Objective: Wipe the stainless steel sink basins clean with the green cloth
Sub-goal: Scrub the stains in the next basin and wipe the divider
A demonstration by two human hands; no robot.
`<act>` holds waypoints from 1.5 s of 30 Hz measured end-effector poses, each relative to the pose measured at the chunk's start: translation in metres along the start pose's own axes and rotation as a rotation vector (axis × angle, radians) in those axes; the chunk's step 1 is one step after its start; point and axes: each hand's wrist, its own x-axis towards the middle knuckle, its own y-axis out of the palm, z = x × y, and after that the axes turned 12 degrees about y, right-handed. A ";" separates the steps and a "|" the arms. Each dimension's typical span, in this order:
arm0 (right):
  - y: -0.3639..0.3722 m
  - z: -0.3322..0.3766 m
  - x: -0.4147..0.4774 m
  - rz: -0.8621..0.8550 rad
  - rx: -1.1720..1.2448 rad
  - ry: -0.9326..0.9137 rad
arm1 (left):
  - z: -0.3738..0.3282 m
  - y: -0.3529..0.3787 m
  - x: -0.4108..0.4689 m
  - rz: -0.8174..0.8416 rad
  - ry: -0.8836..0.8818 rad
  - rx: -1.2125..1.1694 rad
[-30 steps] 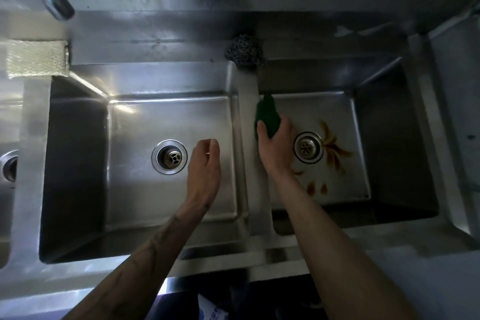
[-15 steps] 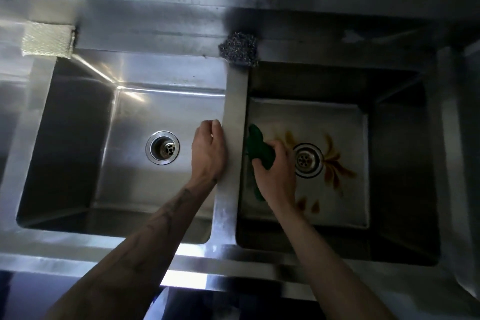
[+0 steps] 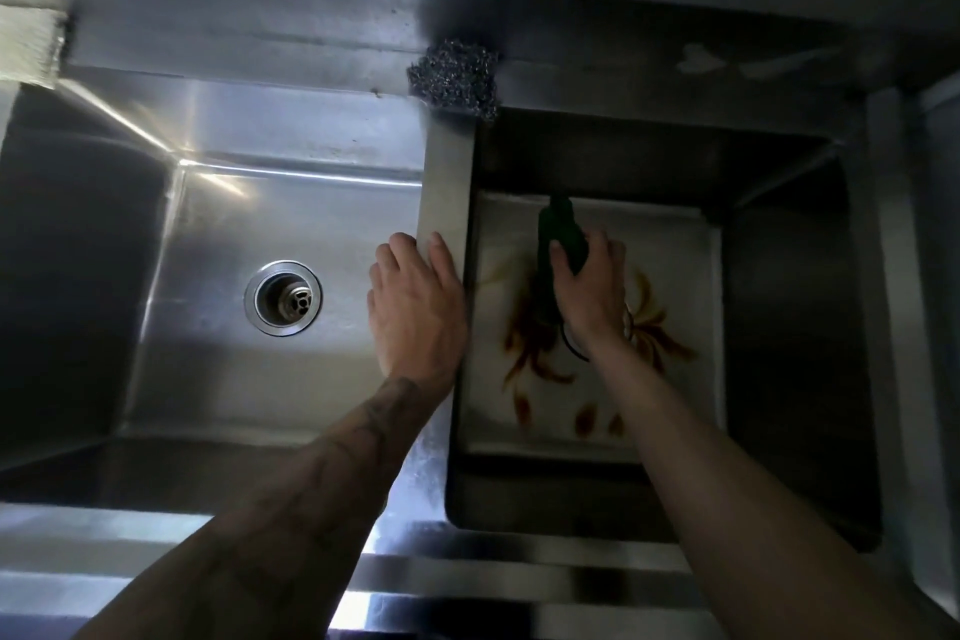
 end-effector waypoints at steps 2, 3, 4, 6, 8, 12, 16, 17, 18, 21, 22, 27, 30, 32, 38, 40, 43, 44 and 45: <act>0.010 -0.001 0.014 0.015 0.050 -0.079 | 0.002 0.003 0.000 -0.011 0.028 0.036; 0.016 -0.001 0.021 0.020 0.068 -0.121 | 0.003 0.004 0.000 -0.020 0.027 0.020; 0.021 -0.002 0.028 0.024 0.077 -0.161 | 0.003 0.004 0.001 -0.033 0.029 0.005; 0.029 -0.002 0.045 0.036 0.080 -0.235 | 0.001 0.004 0.001 -0.052 0.024 -0.025; 0.034 -0.002 0.061 0.051 0.045 -0.290 | -0.003 0.002 0.001 -0.063 0.001 -0.060; 0.045 -0.012 0.085 -0.081 -0.207 -0.300 | -0.006 -0.002 0.002 -0.080 -0.011 -0.141; 0.064 -0.012 0.090 -0.124 -0.395 -0.390 | -0.001 -0.006 0.007 -0.050 0.013 -0.147; 0.070 -0.014 0.094 -0.117 -0.437 -0.415 | -0.002 -0.009 0.010 -0.051 0.014 -0.127; 0.077 -0.016 0.099 -0.123 -0.458 -0.403 | -0.002 -0.012 0.013 -0.065 0.027 -0.094; 0.099 -0.019 0.110 -0.203 -0.436 -0.242 | -0.004 -0.014 0.023 -0.089 0.043 -0.058; 0.109 -0.020 0.109 -0.236 -0.450 -0.234 | -0.004 -0.012 0.026 -0.101 0.045 -0.072; 0.133 -0.033 0.076 -0.098 -0.694 -0.531 | 0.001 -0.007 0.026 0.042 0.100 0.100; 0.106 -0.055 0.090 -0.194 -0.590 -0.551 | 0.006 -0.004 0.026 0.039 0.117 0.157; 0.098 -0.052 0.106 -0.289 -0.535 -0.390 | 0.004 -0.005 0.027 0.029 0.114 0.151; 0.126 -0.026 0.084 -0.199 -0.546 -0.469 | 0.002 -0.007 0.027 0.062 0.132 0.179; 0.111 -0.046 0.088 -0.104 -0.596 -0.667 | 0.004 -0.008 0.026 0.079 0.145 0.196; 0.094 -0.052 0.115 -0.224 -0.567 -0.450 | 0.000 -0.008 0.026 0.046 0.125 0.182; 0.098 -0.044 0.120 -0.295 -0.537 -0.303 | -0.002 -0.010 0.027 0.026 0.105 0.155; 0.107 -0.032 0.121 -0.339 -0.528 -0.182 | -0.004 -0.010 0.028 -0.009 0.097 0.123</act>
